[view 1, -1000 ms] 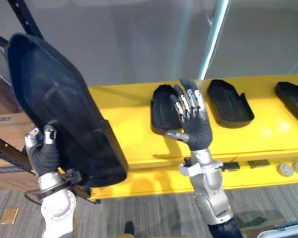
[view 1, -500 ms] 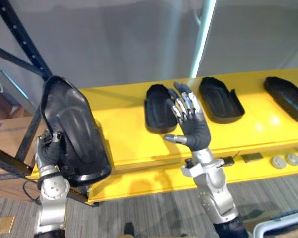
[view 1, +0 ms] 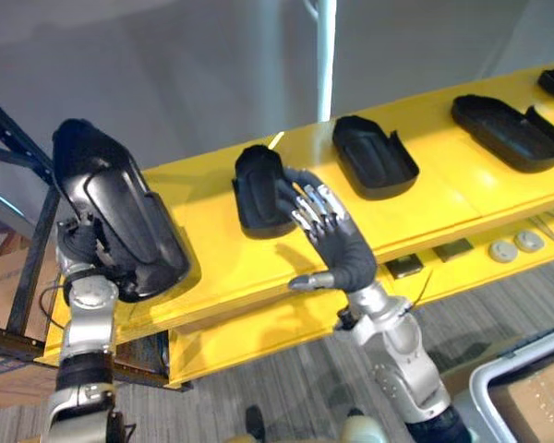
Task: Walk over and take plastic housings, then place them on the shelf
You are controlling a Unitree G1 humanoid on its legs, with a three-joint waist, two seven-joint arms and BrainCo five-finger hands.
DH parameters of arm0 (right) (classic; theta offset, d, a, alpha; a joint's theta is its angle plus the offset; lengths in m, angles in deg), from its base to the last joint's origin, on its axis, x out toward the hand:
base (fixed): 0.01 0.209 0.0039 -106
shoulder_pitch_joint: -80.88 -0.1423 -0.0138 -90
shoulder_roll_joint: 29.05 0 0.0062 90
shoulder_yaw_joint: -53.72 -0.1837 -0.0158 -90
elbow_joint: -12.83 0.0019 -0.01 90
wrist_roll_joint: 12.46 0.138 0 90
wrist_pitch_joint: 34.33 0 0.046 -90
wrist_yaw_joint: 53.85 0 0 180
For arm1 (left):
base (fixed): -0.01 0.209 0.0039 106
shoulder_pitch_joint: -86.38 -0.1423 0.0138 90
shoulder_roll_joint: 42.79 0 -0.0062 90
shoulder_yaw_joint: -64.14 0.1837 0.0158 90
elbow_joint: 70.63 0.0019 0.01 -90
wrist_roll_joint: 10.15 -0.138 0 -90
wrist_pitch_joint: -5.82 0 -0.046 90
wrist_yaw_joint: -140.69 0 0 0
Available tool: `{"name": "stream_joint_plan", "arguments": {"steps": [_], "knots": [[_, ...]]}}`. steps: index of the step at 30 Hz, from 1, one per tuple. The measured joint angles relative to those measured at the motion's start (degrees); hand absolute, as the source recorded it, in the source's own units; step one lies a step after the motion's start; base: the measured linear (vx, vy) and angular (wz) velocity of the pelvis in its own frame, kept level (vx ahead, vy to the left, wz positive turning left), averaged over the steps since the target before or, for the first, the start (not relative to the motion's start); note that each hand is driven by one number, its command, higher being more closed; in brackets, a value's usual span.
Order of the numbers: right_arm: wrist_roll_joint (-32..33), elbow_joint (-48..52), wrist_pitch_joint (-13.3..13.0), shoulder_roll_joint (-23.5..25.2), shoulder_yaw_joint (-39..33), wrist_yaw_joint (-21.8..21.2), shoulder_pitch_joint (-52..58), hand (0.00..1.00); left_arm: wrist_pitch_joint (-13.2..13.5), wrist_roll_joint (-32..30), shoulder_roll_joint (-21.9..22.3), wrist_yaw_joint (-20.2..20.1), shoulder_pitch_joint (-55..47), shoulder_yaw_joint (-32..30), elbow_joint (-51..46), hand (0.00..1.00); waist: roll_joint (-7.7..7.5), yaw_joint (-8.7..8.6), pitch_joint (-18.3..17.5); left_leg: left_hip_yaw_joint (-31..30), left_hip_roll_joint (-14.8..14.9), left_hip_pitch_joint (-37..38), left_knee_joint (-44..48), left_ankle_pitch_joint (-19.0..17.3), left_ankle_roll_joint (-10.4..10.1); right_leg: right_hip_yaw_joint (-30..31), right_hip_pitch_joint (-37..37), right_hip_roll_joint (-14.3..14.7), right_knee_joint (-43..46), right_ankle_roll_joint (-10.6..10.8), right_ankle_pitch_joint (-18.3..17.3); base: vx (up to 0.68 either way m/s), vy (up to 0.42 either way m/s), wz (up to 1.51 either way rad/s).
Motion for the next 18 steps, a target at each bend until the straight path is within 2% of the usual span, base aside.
{"name": "stream_joint_plan", "arguments": {"steps": [2,5,8,11,18], "knots": [[0.0,0.2,0.1,-0.6,0.3,0.0,0.0,0.00,-3.1,-2.2,-0.4,-0.9,1.7,0.0,1.2,1.00,0.55,-0.16,0.3,0.5,-0.2,0.0,0.0,0.0,0.1,0.1,-0.4,-0.3,0.7,0.0,-0.3,0.00,0.000,0.00],[0.2,2.1,0.3,-1.0,1.2,0.0,-0.2,0.00,-5.0,-2.4,-1.4,-2.8,2.9,0.0,2.7,1.00,1.13,-0.38,0.7,1.8,-0.4,-0.8,0.0,0.0,0.5,0.3,-1.8,-0.8,2.3,0.2,-1.2,-0.01,0.001,0.03],[1.0,2.3,0.6,-1.1,1.4,0.1,-1.2,0.00,-6.4,-4.5,-1.6,-3.9,3.8,0.0,3.5,1.00,1.24,-0.33,1.2,3.9,-0.4,-0.7,0.0,0.3,0.9,0.4,-2.6,-1.3,3.8,0.4,-2.0,0.01,-0.005,0.04],[1.0,2.3,1.5,-1.2,1.8,0.2,-3.4,0.00,-7.9,-5.0,-1.8,-4.9,4.3,0.0,4.4,1.00,2.05,-0.31,3.1,4.3,-0.9,-0.9,0.0,0.4,1.0,1.0,-3.4,-1.8,4.7,0.6,-2.3,-0.01,0.001,-0.03],[1.0,2.4,2.4,-2.0,2.1,0.3,-3.8,0.00,-9.2,-6.7,-2.4,-8.8,4.9,0.1,5.2,1.00,2.44,-0.33,5.3,4.4,-1.2,-1.1,0.0,0.4,1.0,1.2,-4.1,-2.1,5.6,0.7,-3.0,0.00,-0.001,-0.01]]}}
